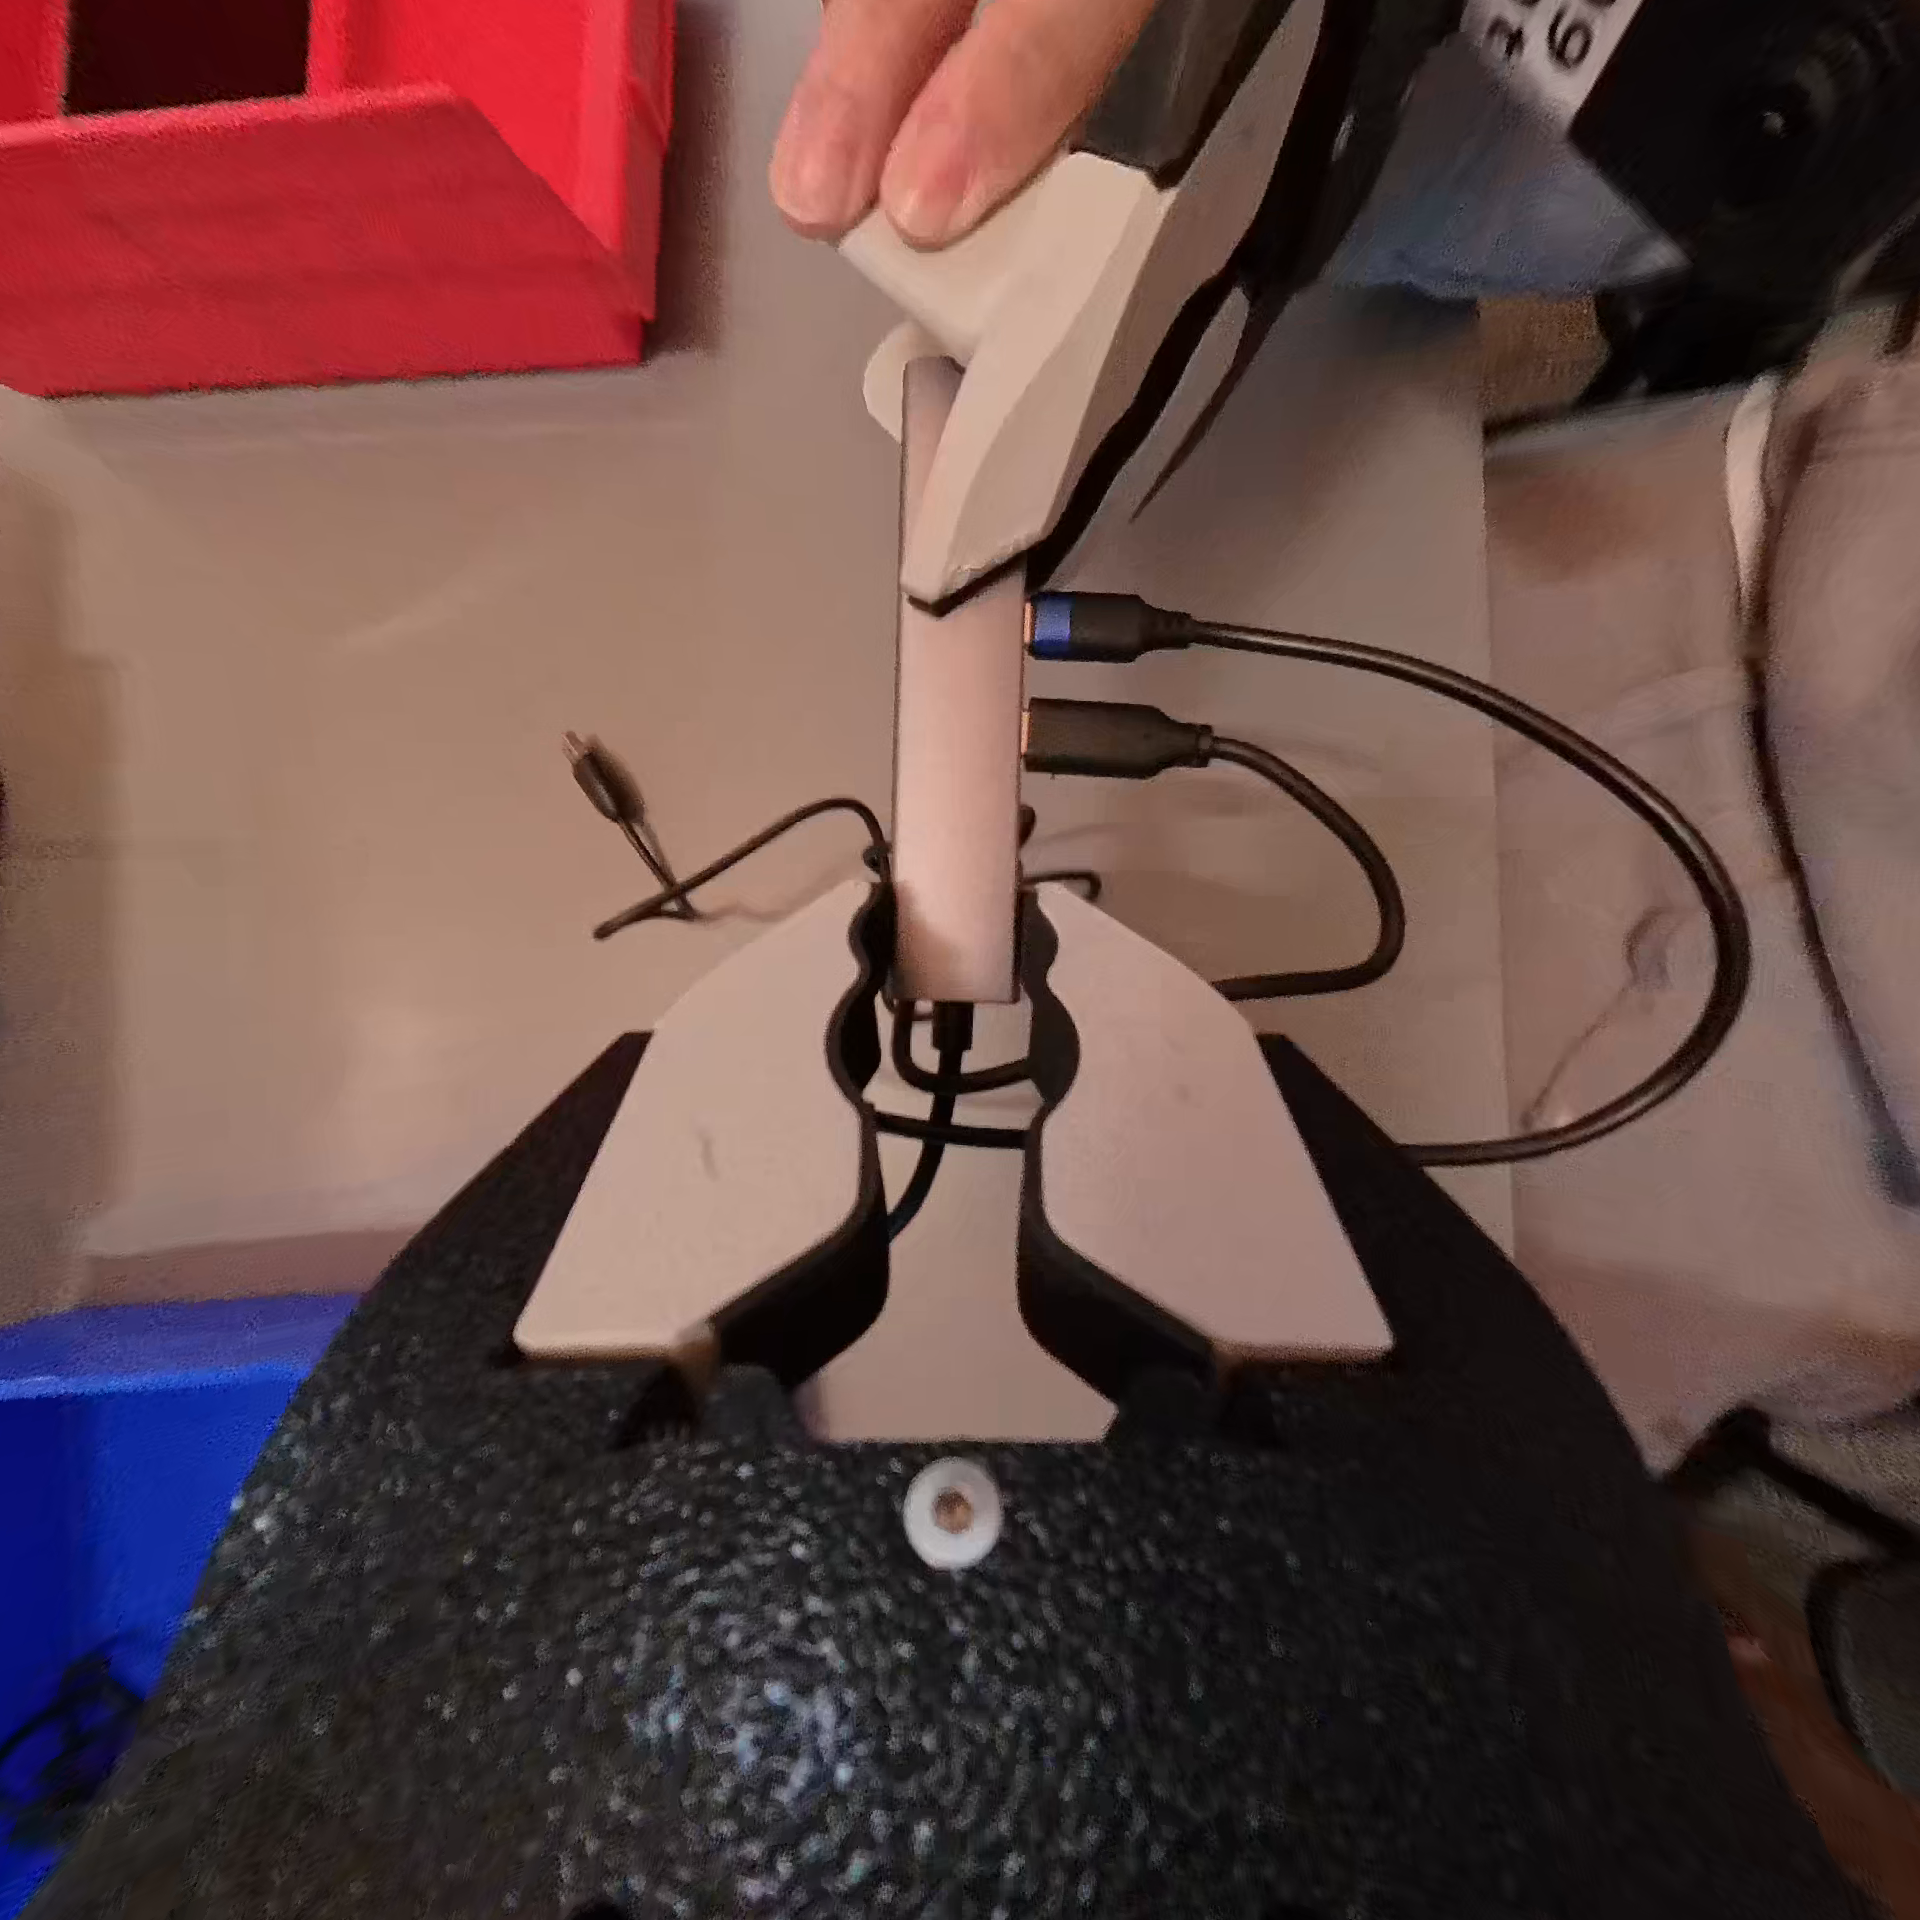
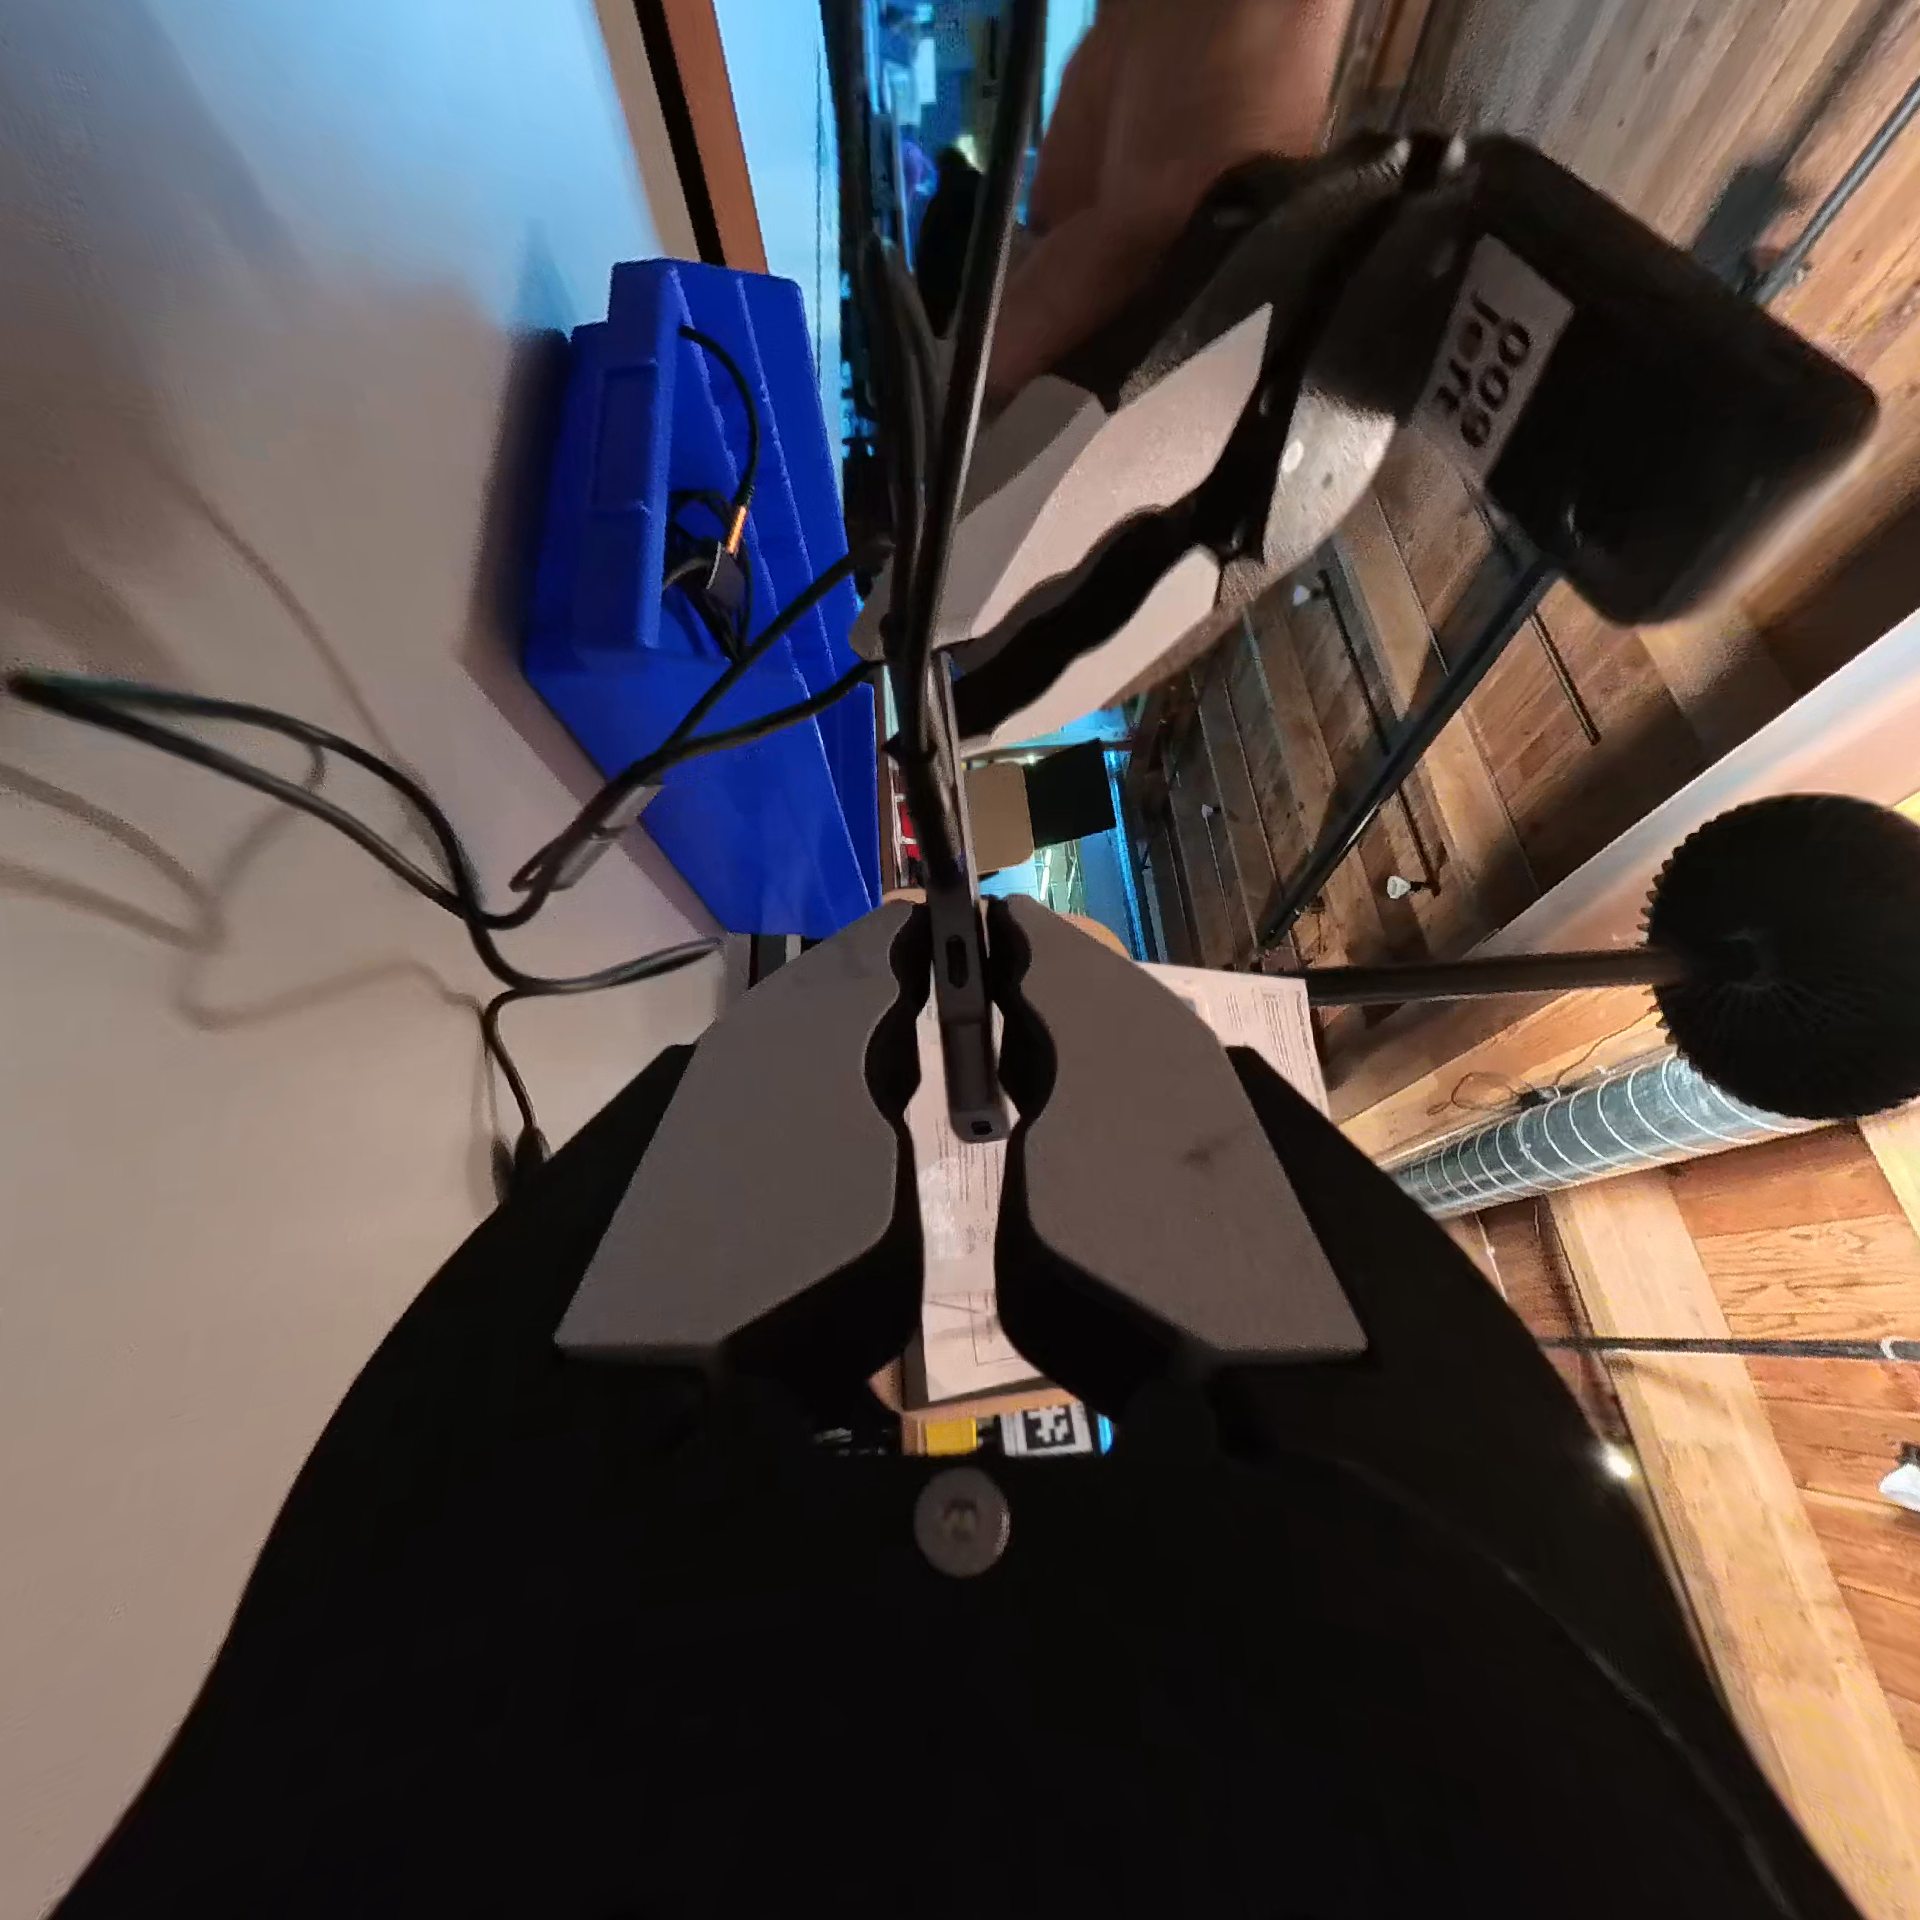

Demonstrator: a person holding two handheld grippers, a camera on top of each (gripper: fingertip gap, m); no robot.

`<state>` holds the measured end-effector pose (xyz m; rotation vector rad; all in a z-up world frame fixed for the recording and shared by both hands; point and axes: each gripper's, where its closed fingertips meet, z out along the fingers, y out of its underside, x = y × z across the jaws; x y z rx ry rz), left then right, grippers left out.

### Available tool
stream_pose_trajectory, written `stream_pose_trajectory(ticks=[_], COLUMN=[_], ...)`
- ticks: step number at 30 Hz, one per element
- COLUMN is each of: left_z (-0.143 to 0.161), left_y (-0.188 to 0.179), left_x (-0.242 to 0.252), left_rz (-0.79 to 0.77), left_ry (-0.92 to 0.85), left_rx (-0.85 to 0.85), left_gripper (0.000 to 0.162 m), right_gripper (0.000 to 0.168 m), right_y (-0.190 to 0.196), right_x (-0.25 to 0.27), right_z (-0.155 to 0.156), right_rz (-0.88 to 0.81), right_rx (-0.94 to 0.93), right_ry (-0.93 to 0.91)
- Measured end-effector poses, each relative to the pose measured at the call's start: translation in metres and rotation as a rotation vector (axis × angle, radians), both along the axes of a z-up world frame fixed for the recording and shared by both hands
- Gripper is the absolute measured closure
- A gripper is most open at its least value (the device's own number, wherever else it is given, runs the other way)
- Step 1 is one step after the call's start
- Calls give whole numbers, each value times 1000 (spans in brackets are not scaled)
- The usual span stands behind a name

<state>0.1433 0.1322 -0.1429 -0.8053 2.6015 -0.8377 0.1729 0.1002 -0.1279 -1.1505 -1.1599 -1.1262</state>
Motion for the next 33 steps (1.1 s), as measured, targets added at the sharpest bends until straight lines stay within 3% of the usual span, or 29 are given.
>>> stream_pose_trajectory(ticks=[1, 6, 8, 11, 13, 15, 17, 18, 19, 21, 23, 24, 28, 33], left_z=[1, -4, 6, 33, 53, 69, 73, 71, 68, 59, 52, 48, 43, 36], left_y=[-2, 1, 12, 33, 39, 37, 33, 31, 29, 24, 20, 21, 24, 12], left_x=[3, 18, 31, 48, 54, 59, 63, 65, 67, 69, 71, 72, 68, 65], left_rz=[15, 130, 264, 491, 602, 698, 753, 772, 783, 795, 799, 803, 742, 456], left_ry=[-35, -198, -286, -468, -575, -667, -702, -708, -706, -685, -676, -676, -663, -603], left_rx=[-25, 32, 44, 47, 20, -44, -92, -93, -91, -103, -110, -90, -23, 78], left_gripper=[138, 138, 138, 139, 139, 139, 139, 139, 139, 139, 139, 139, 139, 139], right_gripper=[158, 154, 130, 109, 94, 99, 118, 106, 110, 126, 155, 165, 165, 165], right_y=[-1, -3, -7, -10, -7, -5, 0, 2, 3, 0, 2, 4, 2, -23], right_x=[4, 15, 34, 67, 60, 38, 29, 29, 29, 31, 32, 29, 24, 14], right_z=[0, -3, 0, 3, 9, 23, 34, 37, 40, 47, 43, 39, 29, 12], right_rz=[-5, -17, -29, -7, 193, 451, 559, 578, 613, 673, 667, 659, 588, 414], right_rx=[-1, -35, -36, -93, -200, -283, -231, -179, -145, -85, -92, -129, -365, -736], right_ry=[8, 104, 286, 915, 1431, 1717, 1826, 1881, 1923, 1997, 2050, 2049, 2010, 1904])
